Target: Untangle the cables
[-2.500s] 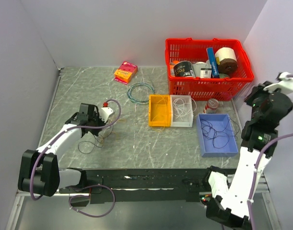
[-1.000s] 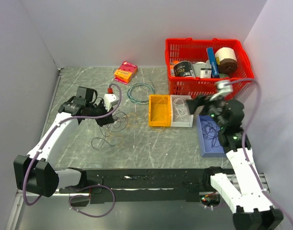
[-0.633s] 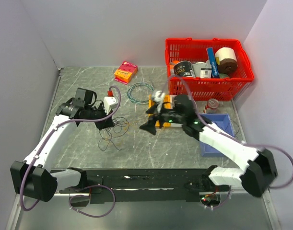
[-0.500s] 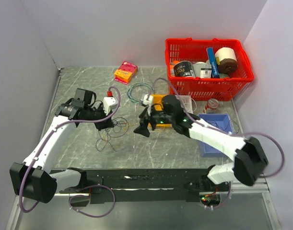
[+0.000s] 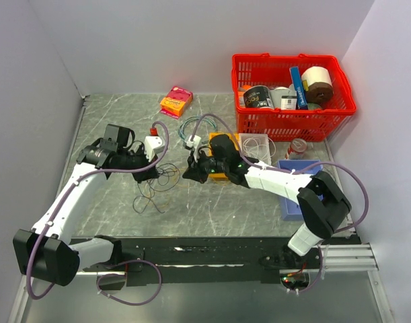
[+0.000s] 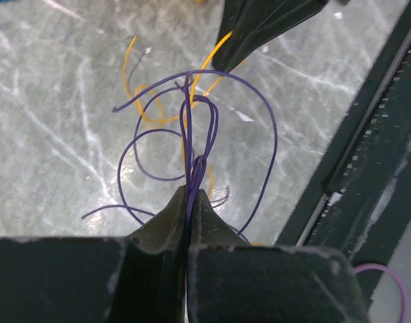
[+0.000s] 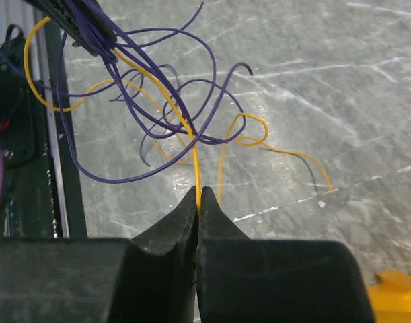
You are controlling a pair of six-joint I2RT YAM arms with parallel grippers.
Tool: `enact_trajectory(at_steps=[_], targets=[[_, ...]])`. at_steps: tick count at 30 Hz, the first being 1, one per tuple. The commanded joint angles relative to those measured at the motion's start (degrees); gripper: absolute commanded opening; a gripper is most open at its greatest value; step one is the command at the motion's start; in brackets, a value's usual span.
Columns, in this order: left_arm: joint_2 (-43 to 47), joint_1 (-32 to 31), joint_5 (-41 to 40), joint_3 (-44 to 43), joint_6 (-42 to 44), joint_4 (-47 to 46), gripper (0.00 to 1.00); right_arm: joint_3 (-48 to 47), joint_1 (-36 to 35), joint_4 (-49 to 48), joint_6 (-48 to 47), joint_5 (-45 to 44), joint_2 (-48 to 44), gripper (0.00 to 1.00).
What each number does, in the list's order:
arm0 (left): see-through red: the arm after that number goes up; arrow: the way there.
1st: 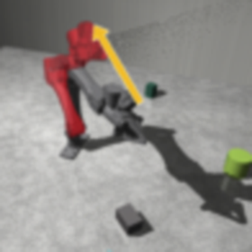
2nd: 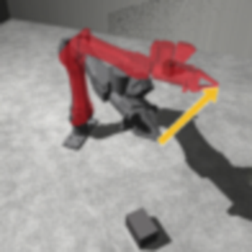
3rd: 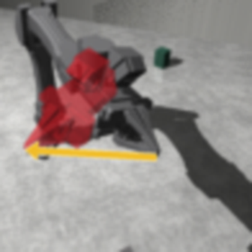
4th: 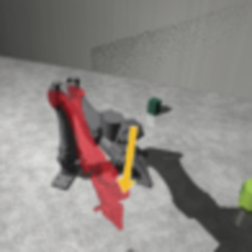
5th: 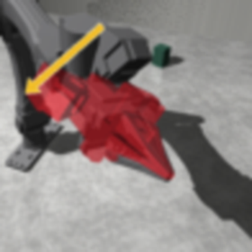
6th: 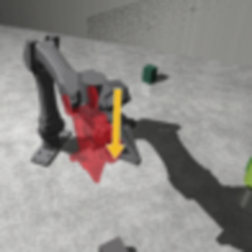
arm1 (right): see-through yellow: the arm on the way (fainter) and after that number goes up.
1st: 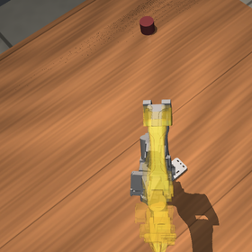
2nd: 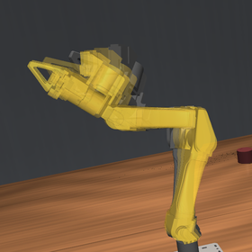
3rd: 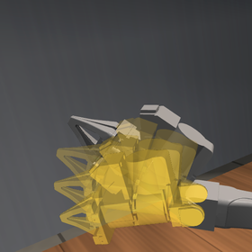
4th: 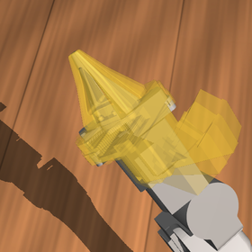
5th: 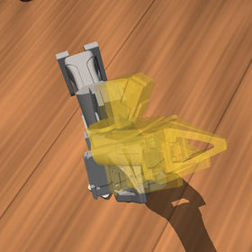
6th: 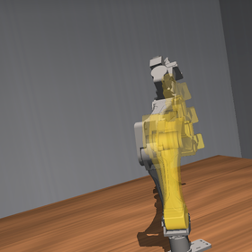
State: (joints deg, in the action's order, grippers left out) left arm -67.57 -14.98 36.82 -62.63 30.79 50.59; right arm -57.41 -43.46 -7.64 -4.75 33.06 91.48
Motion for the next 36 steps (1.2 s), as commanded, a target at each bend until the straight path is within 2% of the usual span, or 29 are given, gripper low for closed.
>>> enact_trajectory(at_steps=[1, 3, 5, 9, 16, 20, 27, 30, 34, 36], targets=[[0.9, 0.0, -7.8, 1.7, -1.1, -4.3, 0.05, -1.6, 0.4, -0.3, -0.3, -5.6, -4.5, 0.0], [0.5, 2.0, -10.0, 3.5, -1.5, -6.0, 0.06, -1.4, 1.9, 2.9, -0.4, -7.9, -7.4, 0.0], [-0.5, 6.2, -9.2, 4.2, -1.9, -7.4, 0.05, -1.7, 3.0, 5.2, -0.4, -9.1, -12.2, 0.0], [-2.9, 10.2, -8.0, 4.7, -1.3, -7.9, 0.06, -3.7, 4.0, 10.9, -2.4, -12.3, -20.9, 0.0], [-6.6, 11.7, -12.6, 9.0, -0.2, -12.0, 0.11, -19.1, 4.8, 24.4, -4.0, -20.0, -29.1, 0.0], [-8.5, 13.3, -16.1, 10.8, 0.1, -14.2, 0.11, -27.7, 8.4, 26.4, -2.7, -22.4, -31.8, 0.0], [-11.5, 14.1, -20.4, 13.1, 0.3, -17.5, 0.1, -41.1, 11.7, 28.2, -3.2, -24.3, -31.6, 0.0], [-12.1, 14.2, -19.9, 12.6, 0.1, -16.6, 0.1, -43.5, 11.8, 28.6, -3.2, -23.7, -29.7, 0.0], [-10.9, 14.2, -17.7, 10.7, -0.8, -14.9, 0.11, -41.7, 12.1, 27.4, -1.9, -23.5, -27.1, 0.0], [-9.4, 14.2, -16.2, 10.3, -0.9, -13.9, 0.11, -37.5, 12.7, 25.6, -0.7, -23.2, -26.2, 0.0]])
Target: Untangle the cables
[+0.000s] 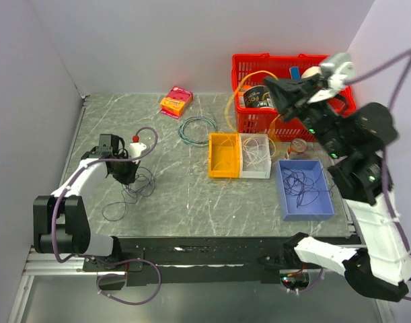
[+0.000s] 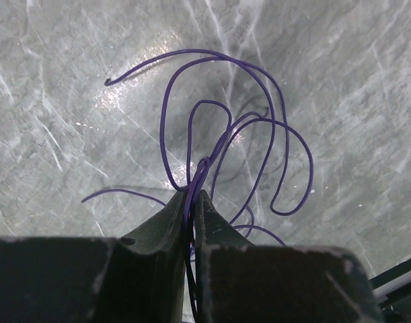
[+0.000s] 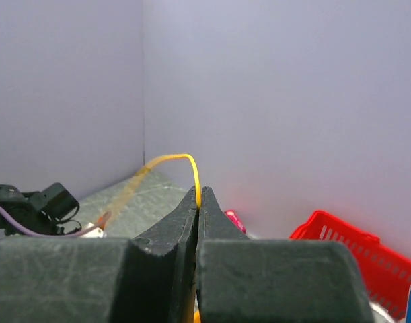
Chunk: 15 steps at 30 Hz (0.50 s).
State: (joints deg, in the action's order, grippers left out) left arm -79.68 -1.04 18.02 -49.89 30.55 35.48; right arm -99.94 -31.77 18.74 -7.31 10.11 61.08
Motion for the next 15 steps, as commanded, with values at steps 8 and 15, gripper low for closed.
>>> enact_trajectory(at_steps=[8, 15], targets=[[6.8, 0.2, 4.4, -2.3, 0.2, 3.5, 0.13, 18.4, 7.6, -9.9, 7.0, 1.7, 10.1, 0.0], [7.8, 0.2, 4.8, -1.7, 0.3, 3.8, 0.13, 23.6, 8.6, -11.6, 10.4, 4.0, 19.1, 0.0]])
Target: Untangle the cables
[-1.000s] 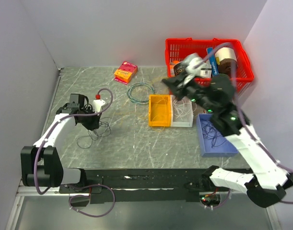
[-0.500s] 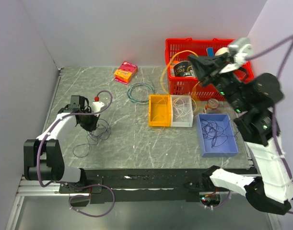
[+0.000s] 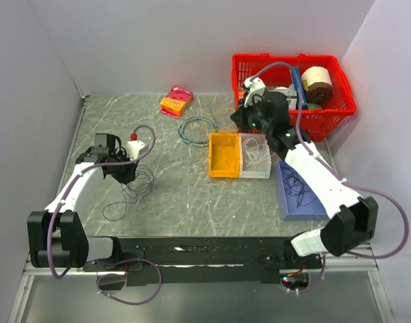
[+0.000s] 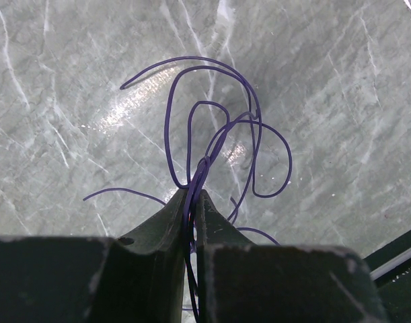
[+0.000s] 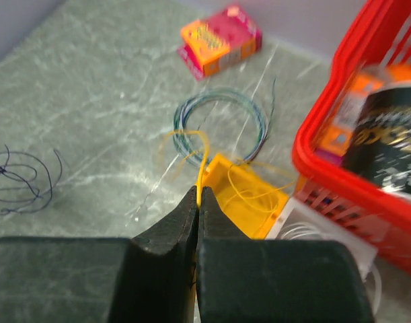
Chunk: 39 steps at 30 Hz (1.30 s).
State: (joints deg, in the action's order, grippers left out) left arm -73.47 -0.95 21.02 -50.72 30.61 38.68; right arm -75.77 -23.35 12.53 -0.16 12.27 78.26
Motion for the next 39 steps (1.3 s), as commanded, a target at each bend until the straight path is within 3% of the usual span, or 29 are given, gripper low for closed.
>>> enact_trajectory(at_steps=[1, 12, 23, 27, 35, 39], targets=[[1.4, 0.1, 2.1, -1.0, 0.2, 0.5, 0.13, -0.3, 0.2, -5.3, 3.6, 1.5, 2.9, 0.0], [1.1, 0.1, 2.4, -1.4, 0.2, 0.7, 0.13, 6.8, 0.5, -6.9, 9.4, -4.2, 8.4, 0.0], [2.0, 0.1, 4.5, -1.8, -0.2, 1.8, 0.13, 2.8, 0.1, -1.7, 7.2, -4.2, 18.5, 0.01], [2.0, -0.1, 6.3, -2.6, -0.5, 2.5, 0.13, -0.8, -0.5, 3.3, 6.1, -0.9, 19.1, 0.51], [2.4, -1.6, 7.5, -4.3, -1.4, 3.3, 0.14, -1.0, -2.0, 5.1, 3.4, -4.0, 10.7, 0.77], [3.0, -3.0, 9.8, -5.9, -1.7, 4.4, 0.13, -0.1, -5.6, 3.8, -2.3, -3.1, 5.5, 0.98]])
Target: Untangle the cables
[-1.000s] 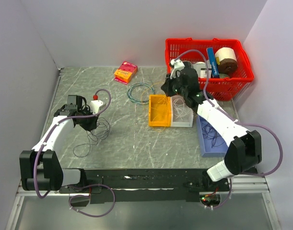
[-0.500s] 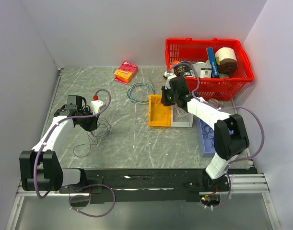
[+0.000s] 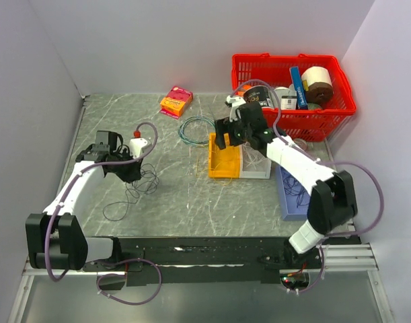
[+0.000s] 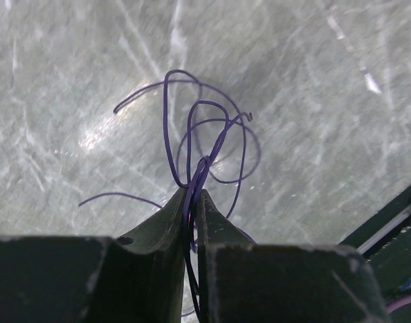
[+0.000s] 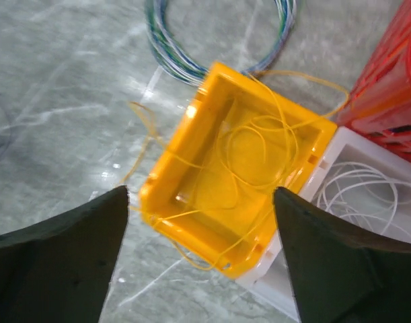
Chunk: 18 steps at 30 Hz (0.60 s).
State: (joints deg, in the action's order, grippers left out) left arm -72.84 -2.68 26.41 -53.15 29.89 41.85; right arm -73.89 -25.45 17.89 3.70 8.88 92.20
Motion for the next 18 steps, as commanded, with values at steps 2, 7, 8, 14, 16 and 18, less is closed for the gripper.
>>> enact_trajectory(at_steps=[2, 7, 8, 14, 16, 18], targets=[[2.8, -2.7, 5.5, -4.9, -1.4, 2.3, 0.13, 1.4, -6.3, -6.3, -10.3, 7.4, -12.4, 0.99], [4.6, -7.7, 9.2, -8.8, -1.5, 6.0, 0.11, 9.2, -12.9, -17.7, -14.6, 27.9, -18.3, 0.99], [5.3, -8.2, 10.1, -10.5, -0.6, 8.1, 0.11, 10.4, -14.5, -20.0, -13.4, 29.5, -18.1, 0.99], [5.8, -8.9, 16.1, -17.6, 2.0, 15.0, 0.11, 11.3, -17.5, -28.1, -8.2, 37.3, -13.6, 0.9], [6.0, -9.0, 17.3, -18.7, 3.3, 17.6, 0.11, 11.7, -18.5, -30.4, -7.2, 36.2, -12.7, 0.9], [6.2, -8.9, 19.6, -19.9, 6.7, 21.0, 0.11, 10.9, -18.6, -31.2, -4.8, 36.1, -11.1, 0.89]])
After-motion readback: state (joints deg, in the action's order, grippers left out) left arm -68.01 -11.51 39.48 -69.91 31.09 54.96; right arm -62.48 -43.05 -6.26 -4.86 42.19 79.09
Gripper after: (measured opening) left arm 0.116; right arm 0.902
